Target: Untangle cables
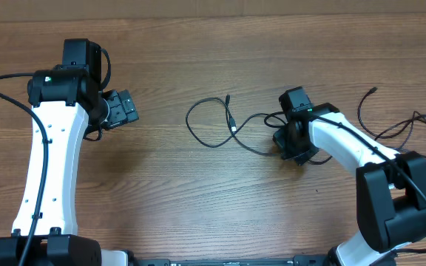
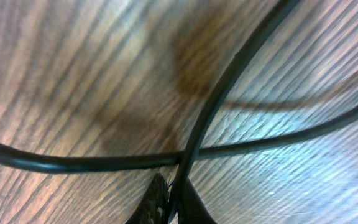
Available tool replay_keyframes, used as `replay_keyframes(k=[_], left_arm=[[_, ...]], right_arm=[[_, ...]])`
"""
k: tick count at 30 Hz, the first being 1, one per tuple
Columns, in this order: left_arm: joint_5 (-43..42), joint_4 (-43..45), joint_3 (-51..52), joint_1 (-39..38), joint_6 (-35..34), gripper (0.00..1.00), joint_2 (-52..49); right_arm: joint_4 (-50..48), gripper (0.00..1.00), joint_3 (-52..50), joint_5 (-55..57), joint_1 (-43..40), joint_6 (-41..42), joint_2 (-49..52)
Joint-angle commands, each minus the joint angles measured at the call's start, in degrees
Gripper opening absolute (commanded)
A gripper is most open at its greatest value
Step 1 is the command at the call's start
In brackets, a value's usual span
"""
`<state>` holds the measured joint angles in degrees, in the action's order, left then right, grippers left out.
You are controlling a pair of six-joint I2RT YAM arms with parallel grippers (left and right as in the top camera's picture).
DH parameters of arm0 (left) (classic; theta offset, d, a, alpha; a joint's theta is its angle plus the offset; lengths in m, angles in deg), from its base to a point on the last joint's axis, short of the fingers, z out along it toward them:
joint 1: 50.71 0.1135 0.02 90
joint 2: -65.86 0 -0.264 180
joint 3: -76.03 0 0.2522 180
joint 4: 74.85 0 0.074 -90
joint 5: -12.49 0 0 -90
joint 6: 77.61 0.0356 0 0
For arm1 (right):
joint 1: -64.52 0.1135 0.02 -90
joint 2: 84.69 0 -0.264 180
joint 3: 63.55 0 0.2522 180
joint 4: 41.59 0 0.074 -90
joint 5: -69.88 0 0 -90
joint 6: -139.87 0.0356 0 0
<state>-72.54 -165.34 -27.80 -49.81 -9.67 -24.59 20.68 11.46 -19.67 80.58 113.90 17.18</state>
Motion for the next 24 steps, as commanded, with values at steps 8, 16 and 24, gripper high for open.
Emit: replay_keyframes(k=[8, 16, 24], left_arm=[[-0.13, 0.02, -0.68, 0.2, 0.68, 1.0, -0.35], [-0.13, 0.04, -0.68, 0.2, 0.66, 1.0, -0.35], [-0.17, 0.07, -0.68, 0.2, 0.63, 1.0, -0.35]], right_arm=[[8.83, 0.04, 23.26, 1.66, -10.6, -18.14, -12.0], [8.46, 0.04, 32.37, 1.62, -28.5, -18.93, -12.83], [5.75, 0.04, 32.37, 3.13, -48.09, -17.62, -12.48]])
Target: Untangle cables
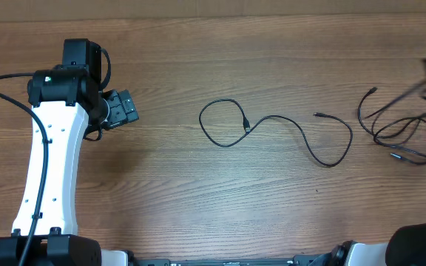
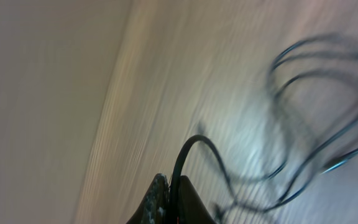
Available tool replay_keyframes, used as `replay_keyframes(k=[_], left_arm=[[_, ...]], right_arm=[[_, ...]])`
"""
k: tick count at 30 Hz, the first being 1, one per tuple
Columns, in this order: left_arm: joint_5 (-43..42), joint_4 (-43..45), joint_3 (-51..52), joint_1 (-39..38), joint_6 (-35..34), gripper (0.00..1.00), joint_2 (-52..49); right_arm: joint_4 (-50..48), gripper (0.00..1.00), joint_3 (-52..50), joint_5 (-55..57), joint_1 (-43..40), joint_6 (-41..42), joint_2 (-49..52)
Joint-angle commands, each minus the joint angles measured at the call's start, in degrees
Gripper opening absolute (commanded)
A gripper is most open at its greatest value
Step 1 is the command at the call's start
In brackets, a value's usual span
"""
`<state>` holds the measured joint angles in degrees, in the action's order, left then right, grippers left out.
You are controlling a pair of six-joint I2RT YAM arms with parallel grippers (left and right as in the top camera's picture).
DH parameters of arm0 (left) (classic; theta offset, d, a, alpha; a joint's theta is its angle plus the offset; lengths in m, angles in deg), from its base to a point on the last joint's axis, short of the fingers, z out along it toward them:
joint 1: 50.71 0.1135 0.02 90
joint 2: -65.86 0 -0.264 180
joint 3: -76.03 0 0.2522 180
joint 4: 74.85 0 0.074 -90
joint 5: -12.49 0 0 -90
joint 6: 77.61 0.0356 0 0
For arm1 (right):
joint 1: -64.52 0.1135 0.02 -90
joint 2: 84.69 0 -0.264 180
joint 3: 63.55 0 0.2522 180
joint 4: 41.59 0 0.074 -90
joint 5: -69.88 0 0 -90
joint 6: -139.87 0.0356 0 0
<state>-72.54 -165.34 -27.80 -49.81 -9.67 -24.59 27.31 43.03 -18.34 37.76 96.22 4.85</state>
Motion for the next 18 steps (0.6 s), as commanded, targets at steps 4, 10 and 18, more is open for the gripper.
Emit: replay_keyframes(k=[4, 10, 18], left_arm=[[-0.66, 0.04, -0.68, 0.2, 0.61, 1.0, -0.35], [-1.66, 0.13, -0.68, 0.2, 0.61, 1.0, -0.35], [-1.81, 0.02, -0.68, 0.2, 0.66, 1.0, -0.35]], right_arm=[[-2.16, 0.04, 0.79, 1.84, -11.45, 0.04, 0.31], [-2.16, 0.04, 0.59, 1.81, -15.06, -2.29, 2.01], [3.58, 0.22, 0.46, 3.08, -14.93, -4.7, 8.07]])
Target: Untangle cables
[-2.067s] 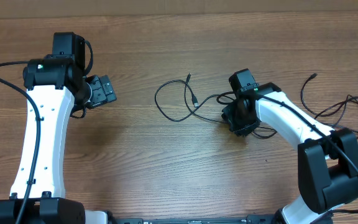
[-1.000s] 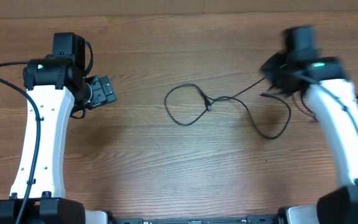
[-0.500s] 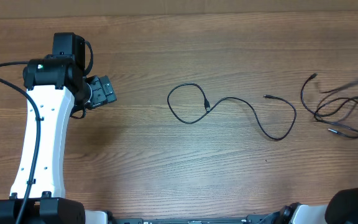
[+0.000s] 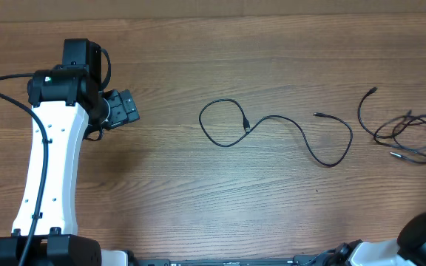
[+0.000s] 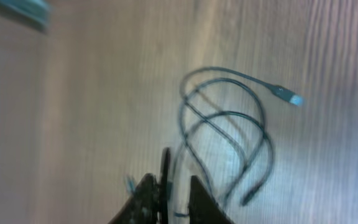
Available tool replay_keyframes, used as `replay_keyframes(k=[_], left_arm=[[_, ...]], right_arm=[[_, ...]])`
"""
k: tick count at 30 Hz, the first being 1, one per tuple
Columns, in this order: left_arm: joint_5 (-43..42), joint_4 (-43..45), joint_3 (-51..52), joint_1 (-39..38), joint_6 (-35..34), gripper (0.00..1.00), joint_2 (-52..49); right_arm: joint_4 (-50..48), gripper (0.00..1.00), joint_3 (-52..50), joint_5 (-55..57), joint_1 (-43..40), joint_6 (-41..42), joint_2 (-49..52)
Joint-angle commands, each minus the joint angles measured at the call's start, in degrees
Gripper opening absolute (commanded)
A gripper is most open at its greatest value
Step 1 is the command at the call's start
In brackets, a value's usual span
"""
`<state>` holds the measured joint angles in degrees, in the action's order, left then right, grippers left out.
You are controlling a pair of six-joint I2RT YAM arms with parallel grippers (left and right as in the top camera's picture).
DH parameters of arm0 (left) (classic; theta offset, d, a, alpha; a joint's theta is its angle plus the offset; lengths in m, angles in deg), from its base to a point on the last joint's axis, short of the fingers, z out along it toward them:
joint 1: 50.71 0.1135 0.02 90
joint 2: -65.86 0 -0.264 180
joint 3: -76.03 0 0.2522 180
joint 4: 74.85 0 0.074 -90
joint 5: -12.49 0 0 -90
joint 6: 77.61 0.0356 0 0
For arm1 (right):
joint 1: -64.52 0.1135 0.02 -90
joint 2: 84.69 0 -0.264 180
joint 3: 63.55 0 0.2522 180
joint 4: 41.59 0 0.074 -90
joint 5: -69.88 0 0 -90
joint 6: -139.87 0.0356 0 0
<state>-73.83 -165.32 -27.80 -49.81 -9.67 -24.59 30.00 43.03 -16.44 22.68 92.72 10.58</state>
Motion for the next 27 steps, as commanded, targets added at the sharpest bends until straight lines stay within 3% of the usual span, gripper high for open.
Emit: replay_keyframes(k=[1, 5, 11, 13, 22, 27], left_arm=[[-0.52, -0.04, -0.68, 0.2, 0.66, 1.0, -0.35], [-0.52, -0.17, -0.68, 0.2, 0.66, 1.0, -0.35], [-0.55, -0.24, -0.68, 0.2, 0.66, 1.0, -0.35], [-0.55, -0.33, -0.68, 0.2, 0.66, 1.0, -0.35], [-0.55, -0.15, -0.68, 0.2, 0.63, 1.0, -0.35], [-0.55, -0.07, -0.68, 0.2, 0.66, 1.0, -0.35]], right_arm=[[1.4, 0.25, 0.46, 1.09, 0.15, -1.2, 2.71], [0.79, 0.35, 0.55, -2.34, 0.15, -4.66, 2.73], [-0.26, 0.68, 0.59, -5.4, 0.15, -7.15, 2.67], [-0.63, 0.75, 0.61, -6.75, 0.15, -7.19, 2.58], [0.04, 0.79, 0.68, -24.76, 2.01, -20.65, 1.99], [6.88, 0.85, 0.61, -26.29, 9.18, -31.52, 1.99]])
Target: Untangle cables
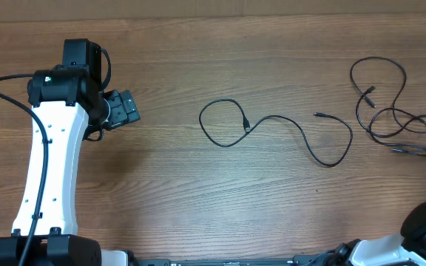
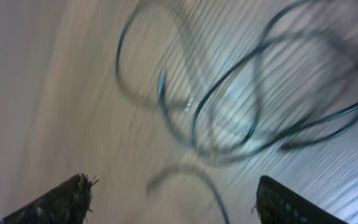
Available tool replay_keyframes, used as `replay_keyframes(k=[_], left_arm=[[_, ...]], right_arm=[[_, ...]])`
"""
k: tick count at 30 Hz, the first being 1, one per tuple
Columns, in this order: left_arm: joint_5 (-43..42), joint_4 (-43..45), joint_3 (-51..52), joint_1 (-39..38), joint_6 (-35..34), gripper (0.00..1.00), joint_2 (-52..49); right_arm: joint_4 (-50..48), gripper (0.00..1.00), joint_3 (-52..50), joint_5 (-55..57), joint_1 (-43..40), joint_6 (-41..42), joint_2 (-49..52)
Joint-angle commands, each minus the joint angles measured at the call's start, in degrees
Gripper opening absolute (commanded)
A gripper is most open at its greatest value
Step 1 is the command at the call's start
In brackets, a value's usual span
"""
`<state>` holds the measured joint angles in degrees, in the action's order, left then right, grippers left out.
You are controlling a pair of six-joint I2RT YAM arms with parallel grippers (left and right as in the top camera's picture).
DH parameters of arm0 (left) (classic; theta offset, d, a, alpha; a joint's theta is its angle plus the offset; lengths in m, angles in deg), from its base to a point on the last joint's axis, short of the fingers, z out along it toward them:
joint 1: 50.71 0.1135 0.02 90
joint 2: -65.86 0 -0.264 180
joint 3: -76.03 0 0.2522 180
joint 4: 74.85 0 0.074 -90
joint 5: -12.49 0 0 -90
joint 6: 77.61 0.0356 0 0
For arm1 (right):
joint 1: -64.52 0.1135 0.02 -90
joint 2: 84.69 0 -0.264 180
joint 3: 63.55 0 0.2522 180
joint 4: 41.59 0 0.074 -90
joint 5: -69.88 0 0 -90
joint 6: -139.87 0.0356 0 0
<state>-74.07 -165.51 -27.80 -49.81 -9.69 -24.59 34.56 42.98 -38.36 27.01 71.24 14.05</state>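
Two thin black cables lie apart on the wooden table [image 1: 161, 192]. One cable [image 1: 247, 126] is spread across the middle, with a loop at its left end. The other cable [image 1: 399, 112] lies in loose loops at the right, one loop reaching toward the back. My right gripper sits at the right edge beside these loops. In the right wrist view it [image 2: 179, 205] is open, fingers [image 2: 73, 196] wide apart, with the blurred cable [image 2: 229, 81] on the table beyond them. My left gripper [image 1: 123, 108] hovers at the far left, away from both cables.
The left arm [image 1: 50, 162] stretches along the left side of the table. The right arm's base shows at the bottom right corner. A pale wall or floor band runs past the table's back edge.
My right gripper was shut on the right-hand cable; now it is open and holds nothing. That cable lies on the table with a new loop toward the back. The left arm has not moved.
My right gripper was first shut on a cable in the tangle at mid-table. Then it was at the far right with that cable, the other left spread in the middle. It stayed shut on it there, and now stands open with the cable released.
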Motion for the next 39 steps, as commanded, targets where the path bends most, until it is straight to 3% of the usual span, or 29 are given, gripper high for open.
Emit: replay_keyframes(k=[1, 6, 15, 28, 36, 38, 39], left_arm=[[-0.31, 0.2, -0.68, 0.2, 0.68, 1.0, -0.35], [-0.31, 0.46, -0.68, 0.2, 0.68, 1.0, -0.35], [-0.28, 0.42, -0.68, 0.2, 0.7, 1.0, -0.35], [-0.28, 0.52, -0.68, 0.2, 0.7, 1.0, -0.35], [-0.28, 0.46, -0.68, 0.2, 0.7, 1.0, -0.35], [-0.31, 0.46, -0.68, 0.2, 0.7, 1.0, -0.35], [-0.28, 0.44, -0.68, 0.2, 0.7, 1.0, -0.35]], right_arm=[[3.87, 0.87, 0.61, -4.35, 6.86, -12.11, -1.49], [8.7, 0.94, 0.04, -3.21, 20.0, -24.72, -1.29], [3.63, 1.0, -5.81, 14.27, 37.57, -26.45, 2.47], [-6.16, 0.94, -19.23, 15.15, 42.38, -26.12, 7.19], [-12.52, 0.79, -25.79, 9.51, 42.38, -25.68, 7.19], [-14.21, 0.62, -26.99, 9.16, 42.38, -25.68, 7.19], [-14.86, 0.42, -27.26, 9.18, 42.38, -25.68, 7.19]])
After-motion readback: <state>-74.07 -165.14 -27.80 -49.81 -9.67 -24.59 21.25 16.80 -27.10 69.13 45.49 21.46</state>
